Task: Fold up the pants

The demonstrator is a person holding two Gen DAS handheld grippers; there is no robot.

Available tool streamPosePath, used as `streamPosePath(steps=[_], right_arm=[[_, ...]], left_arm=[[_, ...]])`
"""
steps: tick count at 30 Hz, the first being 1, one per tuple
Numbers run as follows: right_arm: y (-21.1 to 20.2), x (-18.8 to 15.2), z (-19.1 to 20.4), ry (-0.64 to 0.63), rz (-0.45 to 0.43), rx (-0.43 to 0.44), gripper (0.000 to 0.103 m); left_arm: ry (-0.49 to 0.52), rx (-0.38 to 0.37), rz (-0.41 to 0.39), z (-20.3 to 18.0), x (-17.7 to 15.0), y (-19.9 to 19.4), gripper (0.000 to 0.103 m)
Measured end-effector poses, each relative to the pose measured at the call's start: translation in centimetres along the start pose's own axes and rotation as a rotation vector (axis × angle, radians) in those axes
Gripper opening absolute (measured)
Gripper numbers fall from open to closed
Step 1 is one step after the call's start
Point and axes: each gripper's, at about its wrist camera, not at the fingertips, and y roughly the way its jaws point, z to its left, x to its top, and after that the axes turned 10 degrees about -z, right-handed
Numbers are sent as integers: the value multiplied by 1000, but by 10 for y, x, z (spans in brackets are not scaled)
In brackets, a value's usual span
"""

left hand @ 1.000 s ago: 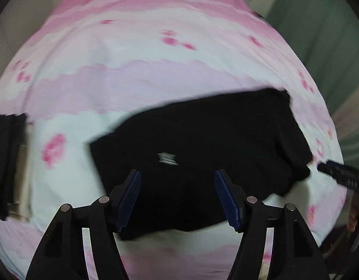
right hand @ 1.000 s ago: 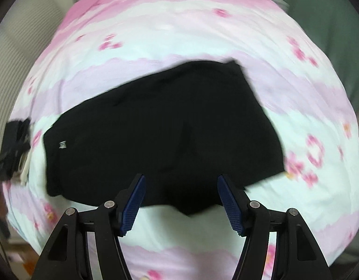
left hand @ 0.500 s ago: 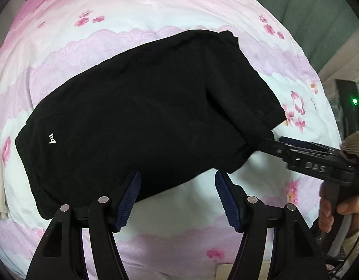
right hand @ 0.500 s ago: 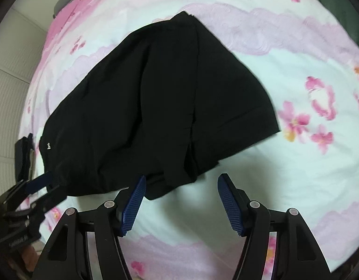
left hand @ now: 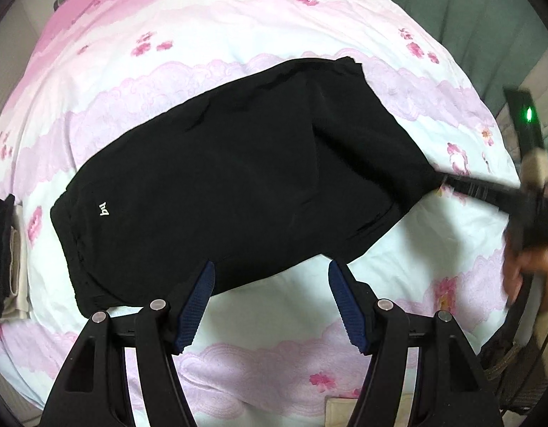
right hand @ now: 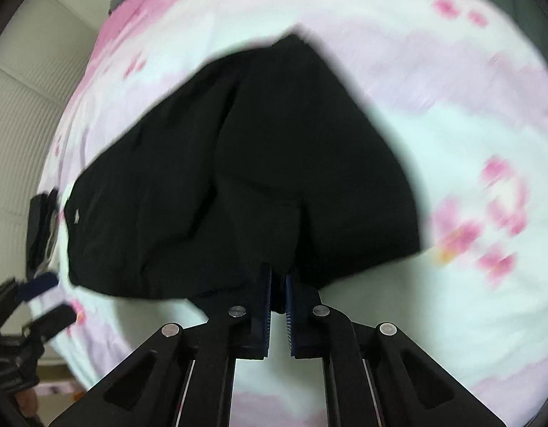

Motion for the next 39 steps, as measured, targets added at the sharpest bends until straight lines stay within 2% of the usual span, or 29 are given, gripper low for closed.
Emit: streamPosePath(steps=[4, 6, 9, 11, 13, 15, 16, 18, 20, 25, 30, 32, 33, 34, 39], right_arm=[[-17, 29, -30, 3, -65, -86, 8], [-16, 36, -44, 1, -59, -107, 8], [-2, 38, -57, 1, 6, -147, 9], [8, 36, -62, -2, 50, -200, 25], [2, 34, -66, 10, 34, -314, 46], [-16, 37, -67, 46, -37, -340, 48], [-28, 41, -65, 63, -93, -315, 48], [-35, 55, -54, 37, -150, -234, 48], [-27, 79, -34, -54, -175, -148, 48], [19, 130, -9, -206, -161, -12, 48], [69, 162, 15, -262, -81, -6, 47], [89, 169, 18, -269, -48, -15, 36], [95, 169, 18, -271, -36, -16, 13], [101, 171, 18, -268, -25, -18, 12], [83, 187, 26, -301, -121, -62, 9]], left_arm=[[-9, -13, 8, -10, -1, 1, 66], [-11, -20, 15, -15, -1, 4, 66], [-7, -13, 19, -22, -1, 6, 66], [-1, 0, 16, -24, 1, 7, 68], [-3, 24, 7, -22, 3, 7, 69], [-26, 30, 0, -16, 8, 7, 70], [-40, 35, -5, -13, 10, 7, 72], [-67, 52, -11, -5, 15, 9, 73], [-92, 76, -11, 4, 22, 15, 73], [-133, 130, -17, 26, 43, 27, 73], [-186, 125, -18, 41, 47, 28, 73], [-191, 124, -6, 45, 46, 31, 73], [-187, 123, 1, 47, 45, 33, 73], [-186, 125, 6, 47, 43, 33, 73], [-213, 121, 17, 53, 39, 37, 73]])
